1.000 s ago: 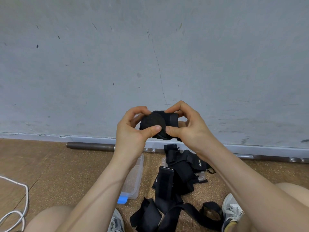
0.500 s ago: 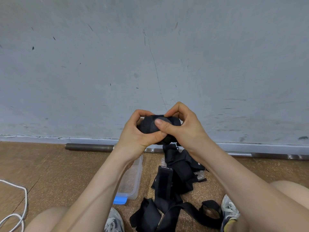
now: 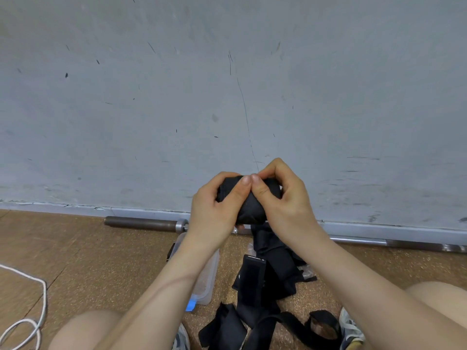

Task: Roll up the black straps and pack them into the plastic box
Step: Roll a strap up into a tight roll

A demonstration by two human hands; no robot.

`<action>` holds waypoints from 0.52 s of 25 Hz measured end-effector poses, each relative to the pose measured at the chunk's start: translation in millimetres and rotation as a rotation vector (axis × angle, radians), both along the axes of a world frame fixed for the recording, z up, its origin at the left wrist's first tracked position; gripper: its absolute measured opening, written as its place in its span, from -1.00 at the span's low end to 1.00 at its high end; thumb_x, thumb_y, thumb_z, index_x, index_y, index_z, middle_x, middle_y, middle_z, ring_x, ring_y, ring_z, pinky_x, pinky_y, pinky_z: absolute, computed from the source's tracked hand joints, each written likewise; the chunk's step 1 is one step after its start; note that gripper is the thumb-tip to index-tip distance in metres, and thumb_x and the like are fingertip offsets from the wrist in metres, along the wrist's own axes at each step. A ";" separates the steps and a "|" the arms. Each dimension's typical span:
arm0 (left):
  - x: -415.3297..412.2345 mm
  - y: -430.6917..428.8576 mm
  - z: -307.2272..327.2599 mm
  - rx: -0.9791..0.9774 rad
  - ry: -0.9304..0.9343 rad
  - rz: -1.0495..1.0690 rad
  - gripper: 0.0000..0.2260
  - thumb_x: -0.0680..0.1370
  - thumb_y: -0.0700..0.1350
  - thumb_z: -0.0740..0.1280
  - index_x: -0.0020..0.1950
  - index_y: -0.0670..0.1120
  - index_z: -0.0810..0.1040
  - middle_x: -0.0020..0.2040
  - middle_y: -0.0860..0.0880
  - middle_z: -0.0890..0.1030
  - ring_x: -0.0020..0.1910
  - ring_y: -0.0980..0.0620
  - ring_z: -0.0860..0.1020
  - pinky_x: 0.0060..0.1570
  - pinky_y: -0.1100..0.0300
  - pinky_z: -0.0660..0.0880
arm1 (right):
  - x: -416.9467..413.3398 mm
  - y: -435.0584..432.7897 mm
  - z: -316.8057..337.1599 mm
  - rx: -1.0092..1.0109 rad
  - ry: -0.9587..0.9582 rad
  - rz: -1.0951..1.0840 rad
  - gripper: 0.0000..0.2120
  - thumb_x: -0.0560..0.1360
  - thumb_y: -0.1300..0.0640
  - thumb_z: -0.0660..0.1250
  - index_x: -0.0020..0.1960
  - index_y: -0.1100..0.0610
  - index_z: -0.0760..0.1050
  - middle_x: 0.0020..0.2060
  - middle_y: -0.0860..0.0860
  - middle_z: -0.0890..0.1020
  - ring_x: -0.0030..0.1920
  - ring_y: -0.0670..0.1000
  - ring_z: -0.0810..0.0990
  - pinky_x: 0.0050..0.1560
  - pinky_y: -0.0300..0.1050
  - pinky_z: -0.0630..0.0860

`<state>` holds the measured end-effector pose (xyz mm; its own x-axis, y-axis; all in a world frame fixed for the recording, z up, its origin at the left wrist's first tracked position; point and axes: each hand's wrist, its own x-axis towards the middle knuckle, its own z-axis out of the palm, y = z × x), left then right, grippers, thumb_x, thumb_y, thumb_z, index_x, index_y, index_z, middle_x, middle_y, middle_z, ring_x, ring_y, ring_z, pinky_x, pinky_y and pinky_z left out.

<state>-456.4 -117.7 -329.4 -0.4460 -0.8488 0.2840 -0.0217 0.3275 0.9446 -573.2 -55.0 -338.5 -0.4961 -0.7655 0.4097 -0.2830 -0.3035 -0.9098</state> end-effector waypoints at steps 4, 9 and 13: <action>3.6 9.0 -5.7 -0.128 0.104 0.079 -0.80 0.49 0.11 0.34 -0.17 0.01 0.63 -0.31 0.06 0.63 -0.30 0.13 0.57 -0.31 0.25 0.48 | 9.9 1.7 -1.5 -0.059 0.242 -0.062 -0.72 0.61 0.02 0.22 -0.17 0.19 0.38 -0.37 -0.01 0.46 -0.31 0.00 0.44 -0.29 -0.08 0.40; 16.3 9.3 9.9 -0.018 -0.099 0.106 -0.69 0.56 0.14 0.30 -0.26 -0.03 0.59 -0.44 0.04 0.54 -0.48 0.08 0.51 -0.48 0.16 0.41 | 12.0 -4.0 6.0 0.092 0.283 -0.007 -0.75 0.64 0.00 0.20 -0.16 0.09 0.33 -0.42 -0.05 0.44 -0.38 -0.03 0.44 -0.35 -0.12 0.39; 41.4 5.4 28.9 0.258 -0.370 0.059 -0.64 0.61 0.14 0.26 -0.02 -0.16 0.58 -0.34 -0.06 0.58 -0.51 0.11 0.52 -0.52 0.22 0.42 | 21.2 -7.1 20.0 0.408 -0.120 0.362 -0.82 0.64 -0.08 0.18 0.06 0.01 0.44 -0.14 0.06 0.59 -0.22 0.02 0.65 -0.38 -0.04 0.62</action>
<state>-415.1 -112.4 -300.6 -0.4268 -0.8977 -0.1094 -0.3849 0.0708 0.9202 -552.0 -62.1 -318.4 -0.1970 -0.9804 0.0014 -0.1135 0.0214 -0.9933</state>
